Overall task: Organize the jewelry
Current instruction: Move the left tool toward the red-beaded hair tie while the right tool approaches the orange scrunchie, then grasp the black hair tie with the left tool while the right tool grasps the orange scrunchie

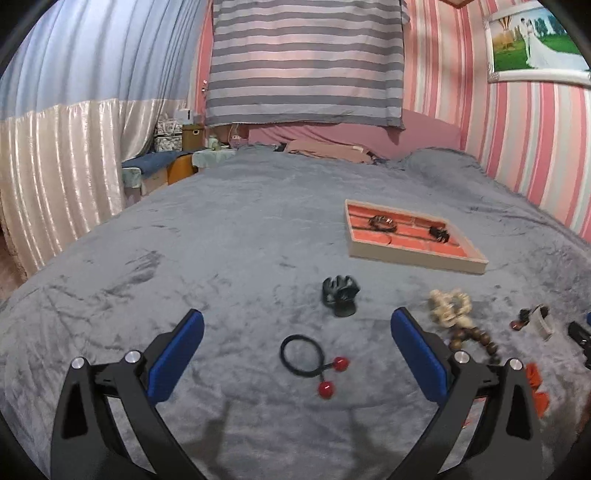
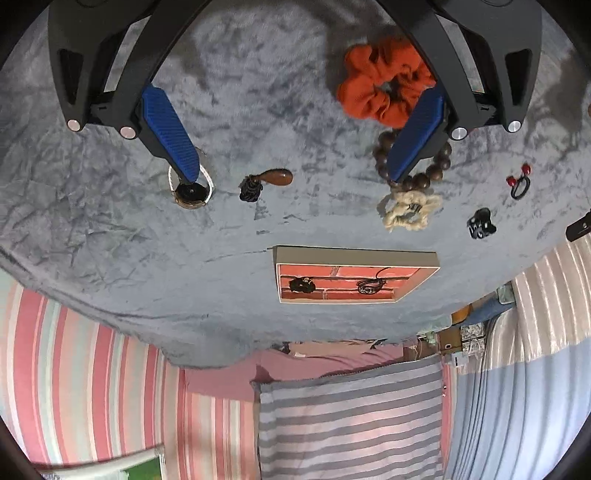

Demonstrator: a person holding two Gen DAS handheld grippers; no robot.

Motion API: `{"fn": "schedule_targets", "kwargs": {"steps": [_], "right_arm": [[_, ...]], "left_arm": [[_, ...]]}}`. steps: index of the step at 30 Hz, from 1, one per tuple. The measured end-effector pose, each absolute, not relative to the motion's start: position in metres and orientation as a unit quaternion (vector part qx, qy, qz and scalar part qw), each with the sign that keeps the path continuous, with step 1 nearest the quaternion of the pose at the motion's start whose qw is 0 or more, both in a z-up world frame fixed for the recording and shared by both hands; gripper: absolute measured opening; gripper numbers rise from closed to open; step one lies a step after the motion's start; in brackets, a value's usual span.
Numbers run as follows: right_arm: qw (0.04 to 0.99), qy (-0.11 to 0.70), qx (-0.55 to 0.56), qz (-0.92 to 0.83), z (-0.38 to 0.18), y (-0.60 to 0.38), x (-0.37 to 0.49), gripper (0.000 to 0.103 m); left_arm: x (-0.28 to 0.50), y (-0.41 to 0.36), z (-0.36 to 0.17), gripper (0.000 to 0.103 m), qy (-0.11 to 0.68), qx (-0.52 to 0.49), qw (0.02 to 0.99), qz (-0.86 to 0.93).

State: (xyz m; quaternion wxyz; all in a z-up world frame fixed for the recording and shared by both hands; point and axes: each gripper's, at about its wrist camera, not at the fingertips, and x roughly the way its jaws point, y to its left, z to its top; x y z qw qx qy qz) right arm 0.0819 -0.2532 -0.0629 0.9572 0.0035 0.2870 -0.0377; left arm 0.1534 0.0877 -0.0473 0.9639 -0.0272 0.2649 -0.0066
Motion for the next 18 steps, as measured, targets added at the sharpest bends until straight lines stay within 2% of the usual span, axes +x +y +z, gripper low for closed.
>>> {"fn": "schedule_targets", "kwargs": {"steps": [14, 18], "right_arm": [[0.937, 0.346, -0.013, -0.043, -0.112, -0.231, 0.079, 0.099], [0.929, 0.367, -0.011, -0.044, -0.120, -0.233, 0.089, 0.093]], "left_arm": [[0.184, 0.096, -0.093, 0.099, 0.340, 0.014, 0.940, -0.006], [0.195, 0.098, -0.102, 0.099, 0.360, 0.018, 0.933, -0.004]]}}
